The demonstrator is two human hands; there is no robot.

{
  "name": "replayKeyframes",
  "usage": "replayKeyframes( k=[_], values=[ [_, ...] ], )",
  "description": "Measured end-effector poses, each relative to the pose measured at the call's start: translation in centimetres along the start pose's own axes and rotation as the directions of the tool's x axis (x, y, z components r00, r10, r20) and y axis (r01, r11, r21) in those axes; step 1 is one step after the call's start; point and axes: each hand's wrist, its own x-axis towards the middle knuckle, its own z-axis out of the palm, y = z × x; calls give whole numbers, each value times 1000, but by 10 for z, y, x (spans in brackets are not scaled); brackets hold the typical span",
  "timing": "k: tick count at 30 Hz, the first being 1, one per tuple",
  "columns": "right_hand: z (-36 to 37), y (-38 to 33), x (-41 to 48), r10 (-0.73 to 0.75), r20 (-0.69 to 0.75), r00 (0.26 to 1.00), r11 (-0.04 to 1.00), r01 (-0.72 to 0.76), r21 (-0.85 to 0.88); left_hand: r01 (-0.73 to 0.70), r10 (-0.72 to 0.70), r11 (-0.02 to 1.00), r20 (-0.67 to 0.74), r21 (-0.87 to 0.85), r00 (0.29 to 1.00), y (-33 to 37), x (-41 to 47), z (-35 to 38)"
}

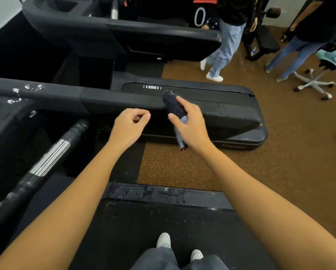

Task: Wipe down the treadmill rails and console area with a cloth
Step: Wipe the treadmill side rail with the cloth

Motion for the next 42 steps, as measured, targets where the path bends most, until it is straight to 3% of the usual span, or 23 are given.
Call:
replayKeyframes(
  k=[2, 4, 6, 8, 17, 22, 25, 29, 42],
  values=[
    [-13, 8, 8, -18, -178, 984, 976, -22, -216, -116, 154, 944, -100, 309, 983, -14, 11, -13],
    [-25, 18, 15, -11, -288, 958, 874, -130, -468, -109, 182, 869, -107, 482, 977, -23, 24, -23],
    [-27, 27, 19, 42, -287, 957, 771, -214, -600, -91, 141, 794, -37, 602, 989, -29, 35, -29],
    [-21, 32, 22, 86, -237, 968, 759, -217, -613, -111, 118, 730, 37, 674, 992, -33, 41, -29],
    [33, -4, 50, -86, 77, 993, 795, 115, -595, -124, 126, 755, 43, 644, 991, -32, 40, -27],
    [24, 5, 45, -140, 77, 987, 791, 158, -591, -136, 144, 772, 38, 621, 989, -33, 39, -28],
    [8, 17, 41, -106, -69, 992, 813, 46, -581, -128, 135, 782, 36, 610, 990, -35, 40, -29],
    [8, 16, 43, -10, -99, 995, 835, -46, -549, -128, 139, 785, 30, 605, 990, -34, 41, -27],
    [36, 1, 43, -172, 226, 959, 789, 271, -552, -147, 117, 800, 88, 582, 989, -43, 40, -38]
  ],
)
